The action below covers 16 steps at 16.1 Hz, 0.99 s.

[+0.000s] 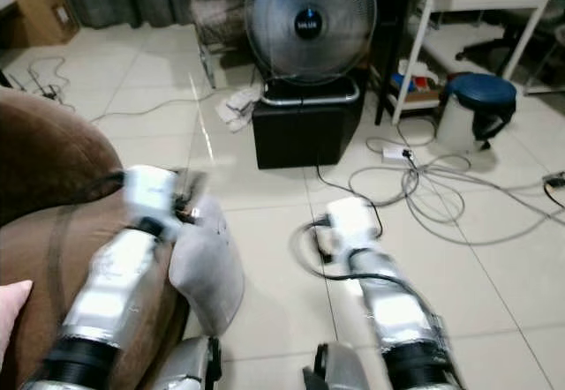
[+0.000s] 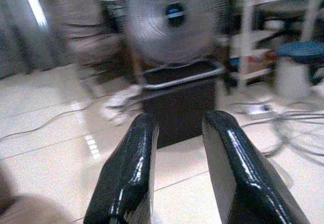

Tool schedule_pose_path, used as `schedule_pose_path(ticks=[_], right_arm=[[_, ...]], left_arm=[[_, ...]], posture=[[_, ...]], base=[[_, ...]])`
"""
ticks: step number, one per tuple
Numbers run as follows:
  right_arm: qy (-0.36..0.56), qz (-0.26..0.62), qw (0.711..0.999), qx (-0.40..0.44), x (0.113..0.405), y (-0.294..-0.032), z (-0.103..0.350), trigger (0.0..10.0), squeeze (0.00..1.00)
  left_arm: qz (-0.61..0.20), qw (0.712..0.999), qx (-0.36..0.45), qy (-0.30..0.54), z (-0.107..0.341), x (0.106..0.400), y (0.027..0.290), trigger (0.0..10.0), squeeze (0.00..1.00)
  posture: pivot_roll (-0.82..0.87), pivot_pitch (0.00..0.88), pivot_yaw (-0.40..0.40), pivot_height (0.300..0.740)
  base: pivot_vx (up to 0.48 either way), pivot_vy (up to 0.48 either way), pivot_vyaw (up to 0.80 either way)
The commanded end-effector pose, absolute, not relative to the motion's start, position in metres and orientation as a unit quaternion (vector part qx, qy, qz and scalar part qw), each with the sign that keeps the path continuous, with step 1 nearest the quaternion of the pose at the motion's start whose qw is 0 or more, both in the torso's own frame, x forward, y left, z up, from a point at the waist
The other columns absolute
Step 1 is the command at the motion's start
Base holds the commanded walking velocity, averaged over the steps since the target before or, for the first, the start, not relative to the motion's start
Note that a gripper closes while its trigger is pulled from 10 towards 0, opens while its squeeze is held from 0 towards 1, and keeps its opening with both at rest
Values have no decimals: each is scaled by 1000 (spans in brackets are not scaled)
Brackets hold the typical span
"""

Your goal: Move the pillow to the sofa from floor

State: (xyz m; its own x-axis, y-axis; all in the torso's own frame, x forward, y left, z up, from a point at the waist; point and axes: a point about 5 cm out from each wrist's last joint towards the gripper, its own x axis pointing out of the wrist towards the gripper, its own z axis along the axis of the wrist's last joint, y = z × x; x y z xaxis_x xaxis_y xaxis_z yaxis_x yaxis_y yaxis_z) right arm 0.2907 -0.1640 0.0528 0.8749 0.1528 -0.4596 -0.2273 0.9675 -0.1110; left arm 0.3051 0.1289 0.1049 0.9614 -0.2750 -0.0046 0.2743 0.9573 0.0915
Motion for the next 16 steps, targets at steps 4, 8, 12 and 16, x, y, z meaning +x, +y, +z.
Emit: schedule_pose_path(ticks=[4,8,12,16], right_arm=[[220,116,965,-81,295,-153,58,10000,0],[220,130,962,-92,297,-153,60,10000,0],[215,124,965,-89,299,-153,62,10000,0],[220,112,966,-81,293,-151,57,10000,0]], left_arm=[[-121,991,50,-4,106,307,141,10000,0],[-121,992,46,0,104,307,139,10000,0],[-133,990,56,11,103,309,138,10000,0],[-136,989,47,14,103,312,141,10000,0]], posture=[[43,0,45,621],[38,0,45,621],[18,0,86,621],[-7,0,135,621]], base=[[354,0,0],[351,0,0],[308,0,0],[0,0,0]])
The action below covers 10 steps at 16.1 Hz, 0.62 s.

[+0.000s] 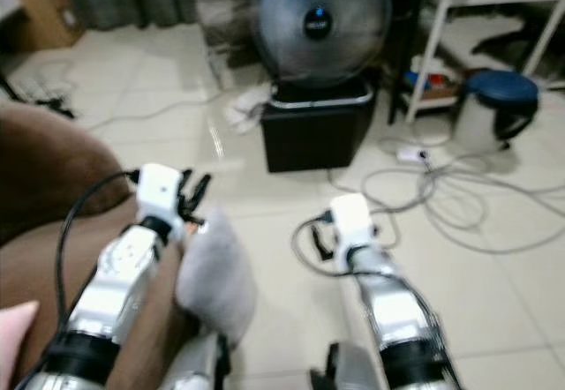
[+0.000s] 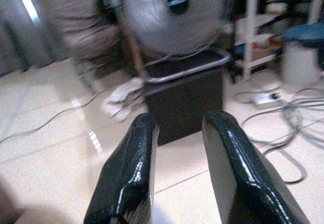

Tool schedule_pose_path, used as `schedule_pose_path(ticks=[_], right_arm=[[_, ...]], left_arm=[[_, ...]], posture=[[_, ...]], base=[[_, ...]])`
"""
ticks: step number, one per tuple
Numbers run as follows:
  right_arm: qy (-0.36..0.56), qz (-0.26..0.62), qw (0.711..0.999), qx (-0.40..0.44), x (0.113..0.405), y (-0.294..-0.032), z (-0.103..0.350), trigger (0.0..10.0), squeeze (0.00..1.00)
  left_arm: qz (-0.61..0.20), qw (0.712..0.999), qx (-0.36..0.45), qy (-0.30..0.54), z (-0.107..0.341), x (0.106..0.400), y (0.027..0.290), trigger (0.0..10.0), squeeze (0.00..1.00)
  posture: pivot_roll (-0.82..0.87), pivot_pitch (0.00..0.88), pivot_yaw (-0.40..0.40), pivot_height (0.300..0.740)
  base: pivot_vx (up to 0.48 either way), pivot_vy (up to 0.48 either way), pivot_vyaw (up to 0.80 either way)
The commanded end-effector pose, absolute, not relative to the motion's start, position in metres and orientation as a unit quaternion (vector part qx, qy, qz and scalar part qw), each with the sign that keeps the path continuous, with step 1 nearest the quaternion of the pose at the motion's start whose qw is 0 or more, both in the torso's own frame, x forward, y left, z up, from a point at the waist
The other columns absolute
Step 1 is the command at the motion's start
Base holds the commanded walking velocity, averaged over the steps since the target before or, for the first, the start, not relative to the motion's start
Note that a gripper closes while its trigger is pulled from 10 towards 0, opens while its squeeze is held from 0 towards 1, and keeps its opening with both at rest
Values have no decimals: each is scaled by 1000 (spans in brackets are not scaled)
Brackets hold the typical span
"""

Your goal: Move the pillow to the sofa from floor

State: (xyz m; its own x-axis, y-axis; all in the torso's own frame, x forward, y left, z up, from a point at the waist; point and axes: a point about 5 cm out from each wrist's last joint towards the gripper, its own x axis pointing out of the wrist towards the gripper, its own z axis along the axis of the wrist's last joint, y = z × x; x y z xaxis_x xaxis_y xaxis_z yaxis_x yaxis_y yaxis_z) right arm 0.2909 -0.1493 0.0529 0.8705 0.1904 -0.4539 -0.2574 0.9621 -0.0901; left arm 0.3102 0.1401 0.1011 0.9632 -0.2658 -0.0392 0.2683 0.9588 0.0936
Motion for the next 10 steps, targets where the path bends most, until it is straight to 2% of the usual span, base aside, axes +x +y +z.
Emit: schedule_pose_path(ticks=[1,5,6,7,10], right_arm=[[221,106,966,-79,291,-152,56,10000,0],[222,98,967,-75,289,-153,55,10000,0],[223,98,967,-75,287,-153,54,10000,0],[224,99,967,-76,286,-152,54,10000,0],[235,109,962,-84,280,-151,51,10000,0]], left_arm=[[-132,990,47,23,101,315,144,10000,0],[-142,988,17,65,94,324,151,10000,0],[-153,984,11,95,87,330,151,10000,616],[-160,980,4,116,83,335,149,10000,1000],[-171,967,-17,187,71,345,145,10000,1000]], posture=[[-16,0,146,621],[-23,0,158,621],[-24,0,161,621],[-24,0,160,621],[-26,0,163,621]], base=[[0,0,0],[0,0,0],[0,0,0],[0,0,0],[0,0,0]])
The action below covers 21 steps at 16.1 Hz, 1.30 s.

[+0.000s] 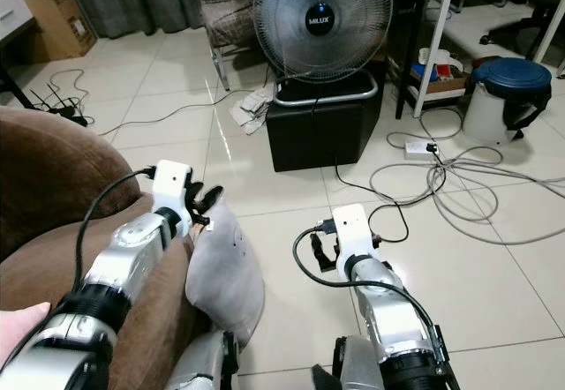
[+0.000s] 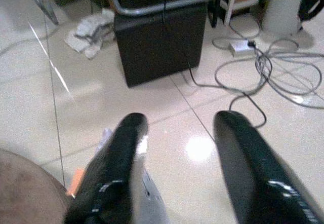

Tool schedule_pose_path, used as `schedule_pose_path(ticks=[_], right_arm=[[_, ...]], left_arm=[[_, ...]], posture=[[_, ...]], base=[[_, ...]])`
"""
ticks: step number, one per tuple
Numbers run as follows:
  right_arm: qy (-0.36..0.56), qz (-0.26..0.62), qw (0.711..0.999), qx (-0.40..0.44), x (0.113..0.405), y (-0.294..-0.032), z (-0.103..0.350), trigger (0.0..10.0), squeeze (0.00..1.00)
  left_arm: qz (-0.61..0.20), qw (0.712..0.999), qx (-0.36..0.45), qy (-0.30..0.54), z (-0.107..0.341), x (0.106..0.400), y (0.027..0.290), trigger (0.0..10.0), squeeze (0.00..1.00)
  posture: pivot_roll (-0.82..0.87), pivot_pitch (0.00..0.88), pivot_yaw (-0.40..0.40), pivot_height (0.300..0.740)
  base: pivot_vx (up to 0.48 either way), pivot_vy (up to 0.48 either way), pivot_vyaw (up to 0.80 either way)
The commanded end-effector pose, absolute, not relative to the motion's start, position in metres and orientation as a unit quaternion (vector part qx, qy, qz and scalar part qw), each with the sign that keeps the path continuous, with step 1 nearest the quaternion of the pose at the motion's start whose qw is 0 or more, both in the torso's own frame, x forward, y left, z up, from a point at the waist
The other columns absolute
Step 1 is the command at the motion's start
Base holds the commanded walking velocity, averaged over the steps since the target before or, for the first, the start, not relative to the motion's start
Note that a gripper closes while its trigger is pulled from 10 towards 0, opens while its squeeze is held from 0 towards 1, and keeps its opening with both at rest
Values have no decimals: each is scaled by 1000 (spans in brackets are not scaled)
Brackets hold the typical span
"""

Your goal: Move the pillow to the sofa from floor

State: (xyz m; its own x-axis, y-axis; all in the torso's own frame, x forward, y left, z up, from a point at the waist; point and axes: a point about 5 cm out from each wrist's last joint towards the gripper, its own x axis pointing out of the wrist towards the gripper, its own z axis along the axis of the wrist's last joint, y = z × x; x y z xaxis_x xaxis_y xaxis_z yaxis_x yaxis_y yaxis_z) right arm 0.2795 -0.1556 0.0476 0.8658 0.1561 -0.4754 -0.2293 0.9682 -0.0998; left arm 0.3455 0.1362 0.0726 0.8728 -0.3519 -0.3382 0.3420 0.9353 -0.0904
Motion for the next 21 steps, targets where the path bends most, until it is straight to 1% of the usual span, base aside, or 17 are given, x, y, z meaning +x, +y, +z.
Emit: schedule_pose_path(ticks=[1,3,4,5,8,10,11,13,14,15,16,17,18,19,21], right_arm=[[239,110,961,-85,277,-151,50,10000,0],[243,110,960,-85,273,-152,49,10000,0],[250,110,958,-84,266,-152,47,10000,0],[252,111,958,-83,264,-152,46,10000,0],[267,111,954,-81,250,-151,43,10000,0],[271,112,953,-77,247,-147,43,10000,0],[272,114,952,-77,246,-146,43,10000,0],[275,122,951,-79,247,-142,44,10000,0],[274,123,951,-79,247,-141,47,10000,0],[273,123,951,-75,247,-141,48,10000,0],[274,123,951,-74,247,-141,49,10000,0],[269,128,952,-75,244,-141,54,10000,0],[261,131,953,-77,243,-146,61,10000,0],[258,129,953,-90,242,-151,67,10000,0],[255,122,953,-104,239,-162,79,10000,0]], left_arm=[[-155,965,-32,211,65,345,147,10000,1000],[-132,961,-65,232,59,345,150,10000,1000],[-119,955,-95,256,51,342,151,10000,1000],[-116,951,-107,266,48,341,150,10000,1000],[-138,935,-81,315,31,331,138,10000,1000],[-130,933,-67,330,23,325,138,10000,1000],[-123,932,-73,332,21,324,139,10000,1000],[-111,931,-63,341,17,321,142,10000,1000],[-98,933,-44,343,14,319,148,10000,1000],[-70,940,-26,332,15,320,158,10000,1000],[-62,943,-20,327,16,321,161,10000,1000],[-62,949,-17,308,23,326,162,10000,714],[-68,952,-20,296,28,330,158,10000,24],[-77,953,2,292,30,332,154,10000,0],[-82,953,36,288,33,336,145,10000,0]], posture=[[-30,0,166,621],[-32,0,169,621],[-36,0,178,621],[-37,0,180,621],[-39,0,198,621],[-33,0,197,621],[-24,0,194,621],[-15,0,183,621],[-5,14,171,621],[35,62,135,621],[36,68,132,621],[-10,90,130,621],[-58,100,132,621],[-108,137,123,621],[-163,186,118,621]], base=[[0,0,0],[0,0,0],[0,0,0],[0,0,0],[0,0,0],[0,0,0],[0,0,0],[0,0,0],[0,0,0],[0,0,0],[0,0,0],[0,0,0],[0,0,0],[0,0,0],[0,0,0]])
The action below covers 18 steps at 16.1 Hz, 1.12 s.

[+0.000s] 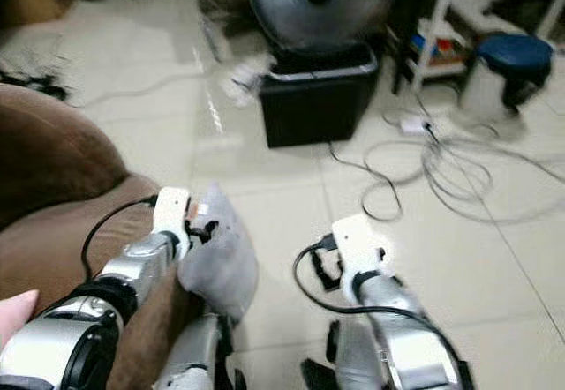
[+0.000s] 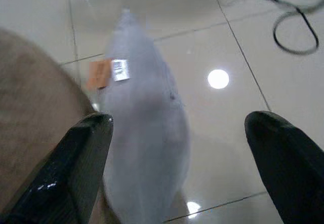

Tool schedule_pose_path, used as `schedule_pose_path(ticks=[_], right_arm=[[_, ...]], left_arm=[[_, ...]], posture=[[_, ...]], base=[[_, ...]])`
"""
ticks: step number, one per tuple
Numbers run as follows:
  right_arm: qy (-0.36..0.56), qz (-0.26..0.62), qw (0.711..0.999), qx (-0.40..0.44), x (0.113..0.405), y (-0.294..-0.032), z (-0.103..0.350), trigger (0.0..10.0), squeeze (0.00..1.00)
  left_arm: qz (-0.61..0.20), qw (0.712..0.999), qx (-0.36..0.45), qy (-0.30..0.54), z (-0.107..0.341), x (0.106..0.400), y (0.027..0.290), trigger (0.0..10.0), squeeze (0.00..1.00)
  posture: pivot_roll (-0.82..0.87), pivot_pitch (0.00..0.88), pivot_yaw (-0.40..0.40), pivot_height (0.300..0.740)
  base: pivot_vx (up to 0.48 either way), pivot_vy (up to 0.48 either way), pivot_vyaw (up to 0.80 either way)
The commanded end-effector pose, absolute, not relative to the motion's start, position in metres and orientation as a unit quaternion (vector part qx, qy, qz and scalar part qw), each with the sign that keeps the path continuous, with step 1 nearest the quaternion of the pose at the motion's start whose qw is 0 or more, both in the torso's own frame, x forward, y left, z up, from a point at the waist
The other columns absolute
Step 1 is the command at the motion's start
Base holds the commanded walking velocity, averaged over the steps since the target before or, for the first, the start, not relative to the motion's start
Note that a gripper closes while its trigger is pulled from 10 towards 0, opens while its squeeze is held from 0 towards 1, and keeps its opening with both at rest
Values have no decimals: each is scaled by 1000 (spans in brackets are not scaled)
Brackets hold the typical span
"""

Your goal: Move the pillow to the sofa from floor

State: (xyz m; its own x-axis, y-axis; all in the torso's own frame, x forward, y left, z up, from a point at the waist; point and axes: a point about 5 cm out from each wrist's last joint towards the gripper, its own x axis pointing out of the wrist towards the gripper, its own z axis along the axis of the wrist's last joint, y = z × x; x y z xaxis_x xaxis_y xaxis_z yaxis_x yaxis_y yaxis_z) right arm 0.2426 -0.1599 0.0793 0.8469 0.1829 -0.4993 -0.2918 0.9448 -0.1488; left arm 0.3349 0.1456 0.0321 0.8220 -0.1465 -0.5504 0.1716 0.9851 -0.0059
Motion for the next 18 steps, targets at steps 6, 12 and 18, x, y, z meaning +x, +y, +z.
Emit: schedule_pose_path(ticks=[6,12,18], right_arm=[[287,135,944,-96,216,-158,78,10000,0],[306,162,934,-82,193,-144,86,10000,0],[315,163,931,-84,183,-148,96,10000,0]], left_arm=[[-53,952,78,290,33,336,155,10000,0],[36,947,123,295,21,323,184,10000,0],[87,937,80,328,1,304,193,10000,0]], posture=[[-175,206,43,621],[-181,295,13,621],[-203,315,5,621]], base=[[0,0,0],[0,0,0],[0,0,0]])
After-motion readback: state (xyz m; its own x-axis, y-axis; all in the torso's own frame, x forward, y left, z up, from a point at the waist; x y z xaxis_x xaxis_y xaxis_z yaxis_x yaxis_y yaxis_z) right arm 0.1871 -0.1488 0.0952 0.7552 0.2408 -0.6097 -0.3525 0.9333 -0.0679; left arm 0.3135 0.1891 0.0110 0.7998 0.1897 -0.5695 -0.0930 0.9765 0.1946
